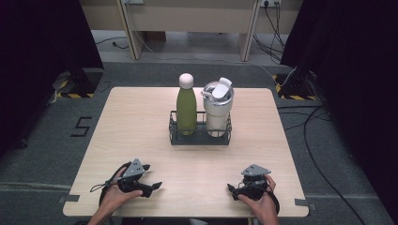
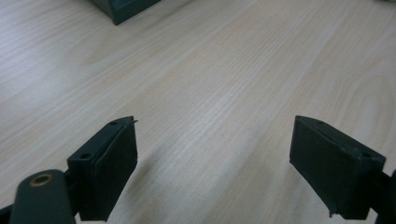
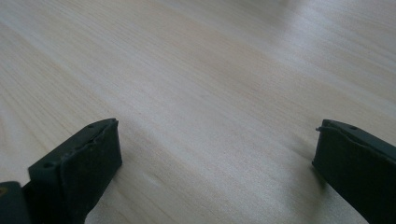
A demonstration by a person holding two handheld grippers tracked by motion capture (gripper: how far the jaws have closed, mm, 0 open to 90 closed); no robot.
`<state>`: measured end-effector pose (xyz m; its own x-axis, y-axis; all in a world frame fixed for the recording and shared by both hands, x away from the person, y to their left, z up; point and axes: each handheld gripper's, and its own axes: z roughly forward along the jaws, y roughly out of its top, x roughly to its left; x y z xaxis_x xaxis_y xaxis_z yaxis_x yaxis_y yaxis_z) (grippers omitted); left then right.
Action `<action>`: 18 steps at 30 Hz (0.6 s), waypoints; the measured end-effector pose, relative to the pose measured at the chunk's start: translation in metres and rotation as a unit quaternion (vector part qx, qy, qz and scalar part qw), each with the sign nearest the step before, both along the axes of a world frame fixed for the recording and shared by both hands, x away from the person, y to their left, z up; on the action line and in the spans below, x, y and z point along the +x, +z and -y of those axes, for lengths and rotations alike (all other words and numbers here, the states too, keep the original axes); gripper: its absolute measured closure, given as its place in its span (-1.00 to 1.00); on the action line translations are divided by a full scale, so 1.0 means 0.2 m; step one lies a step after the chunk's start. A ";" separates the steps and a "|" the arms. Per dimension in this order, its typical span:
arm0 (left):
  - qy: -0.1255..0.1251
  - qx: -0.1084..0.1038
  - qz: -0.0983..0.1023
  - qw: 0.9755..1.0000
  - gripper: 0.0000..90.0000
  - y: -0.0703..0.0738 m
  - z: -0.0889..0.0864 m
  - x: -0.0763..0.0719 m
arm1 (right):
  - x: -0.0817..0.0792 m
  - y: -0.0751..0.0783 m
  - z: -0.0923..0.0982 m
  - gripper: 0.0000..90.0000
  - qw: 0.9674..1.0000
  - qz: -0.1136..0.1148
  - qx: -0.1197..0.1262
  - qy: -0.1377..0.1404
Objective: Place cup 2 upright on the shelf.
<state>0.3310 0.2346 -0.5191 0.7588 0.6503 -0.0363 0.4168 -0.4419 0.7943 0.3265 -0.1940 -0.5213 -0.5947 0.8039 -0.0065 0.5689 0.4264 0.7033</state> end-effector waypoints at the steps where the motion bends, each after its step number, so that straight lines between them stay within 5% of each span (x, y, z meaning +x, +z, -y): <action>1: 0.000 -0.001 -0.002 1.000 -0.67 0.00 0.00 0.00 | 0.00 0.00 0.00 -0.97 1.000 0.000 0.000 0.000; 7: 0.010 0.027 -0.015 0.999 -0.67 -0.03 -0.01 0.00 | 0.00 0.00 0.00 -0.97 1.000 -0.001 0.000 0.001; 18: 0.003 0.038 -0.017 0.999 -0.84 -0.03 0.00 -0.01 | 0.00 0.00 0.00 -0.97 1.000 0.000 0.000 0.002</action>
<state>0.3296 0.2355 -0.5259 0.7543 0.6564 -0.0127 0.4459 -0.4979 0.7438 0.3264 -0.1940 -0.5213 -0.5984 0.8012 -0.0077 0.5662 0.4296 0.7035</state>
